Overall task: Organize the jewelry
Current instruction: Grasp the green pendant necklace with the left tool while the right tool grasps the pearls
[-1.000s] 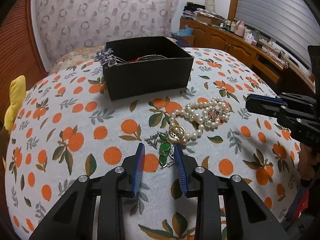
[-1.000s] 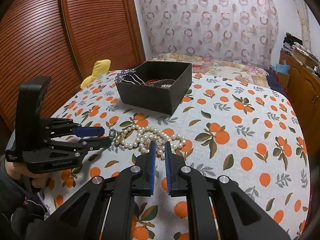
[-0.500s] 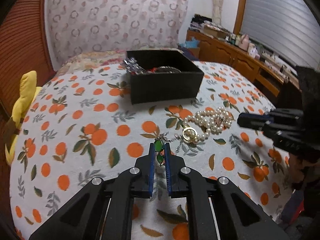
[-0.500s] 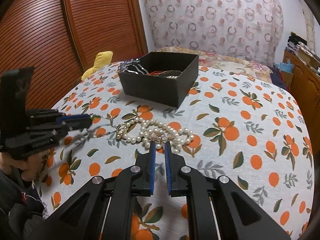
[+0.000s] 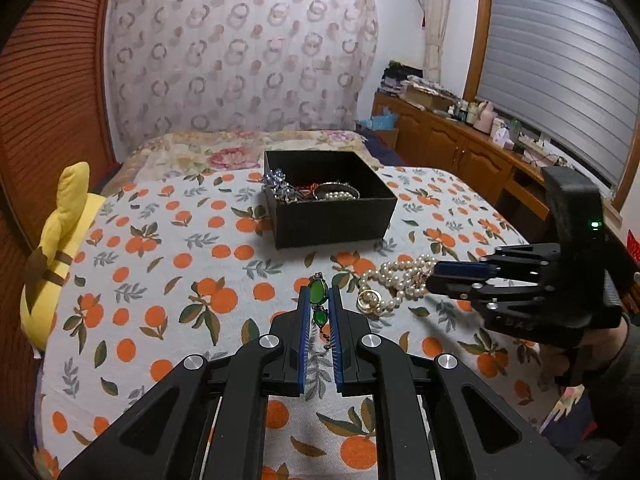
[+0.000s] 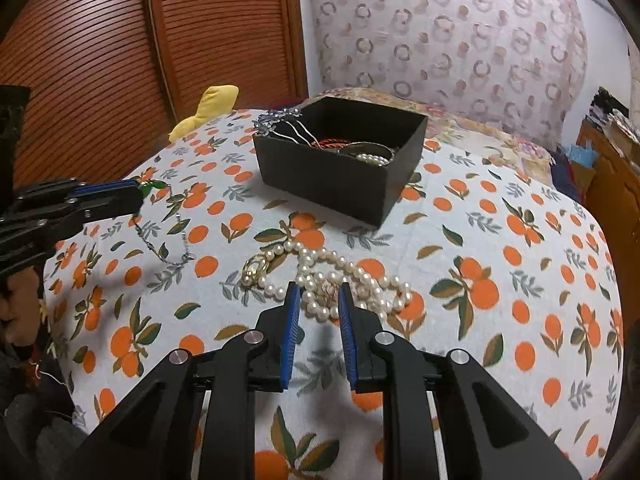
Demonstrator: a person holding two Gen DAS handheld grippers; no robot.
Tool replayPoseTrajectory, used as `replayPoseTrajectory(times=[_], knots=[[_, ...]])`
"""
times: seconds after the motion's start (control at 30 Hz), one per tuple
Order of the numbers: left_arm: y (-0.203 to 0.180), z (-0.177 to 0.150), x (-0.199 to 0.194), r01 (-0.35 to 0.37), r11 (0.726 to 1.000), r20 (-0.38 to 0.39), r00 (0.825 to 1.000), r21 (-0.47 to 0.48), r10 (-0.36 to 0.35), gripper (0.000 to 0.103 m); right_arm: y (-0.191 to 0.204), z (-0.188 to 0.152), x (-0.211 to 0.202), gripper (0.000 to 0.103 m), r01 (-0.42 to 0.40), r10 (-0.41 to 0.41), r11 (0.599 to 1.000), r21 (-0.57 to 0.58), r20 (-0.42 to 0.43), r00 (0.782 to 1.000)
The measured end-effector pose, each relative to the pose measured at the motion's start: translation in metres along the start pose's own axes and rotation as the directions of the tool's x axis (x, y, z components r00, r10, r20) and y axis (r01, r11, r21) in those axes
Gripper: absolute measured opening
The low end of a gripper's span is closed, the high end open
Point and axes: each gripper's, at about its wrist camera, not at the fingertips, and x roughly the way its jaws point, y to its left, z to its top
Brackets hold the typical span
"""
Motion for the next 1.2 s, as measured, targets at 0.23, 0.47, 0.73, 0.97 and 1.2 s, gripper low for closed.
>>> replayPoseTrajectory(times=[0.23,0.47,0.73,0.97,1.2], knots=[[-0.001,-0.002,0.0,0.003,1.0,-0.006,1.0,-0.003,-0.003,0.008,-0.001,0.017,0.02,0.022,-0.002,0.002,1.0,-0.019,-0.027,1.0],[-0.001,-0.004,0.001,0.004,1.0,-0.008,1.0,-0.003,-0.004,0.008,0.005,0.027,0.035,0.022,-0.06,0.06,0.998,-0.005,-0.067,0.996],[-0.002,-0.006,0.003,0.007,1.0,-0.01,1.0,-0.005,-0.007,0.008,0.008,0.029,0.051,0.023,-0.034,0.03,0.999,-0.031,-0.123,0.992],[-0.002,-0.008,0.003,0.006,1.0,-0.008,1.0,-0.006,-0.006,0.008,0.005,0.03,0.038,0.009,-0.062,0.06,0.998,-0.027,-0.077,0.995],[-0.006,0.002,0.0,0.001,1.0,0.021,1.0,0.008,-0.001,0.008,-0.003,0.048,-0.019,0.008,-0.065,0.067,0.998,-0.024,0.063,0.996]])
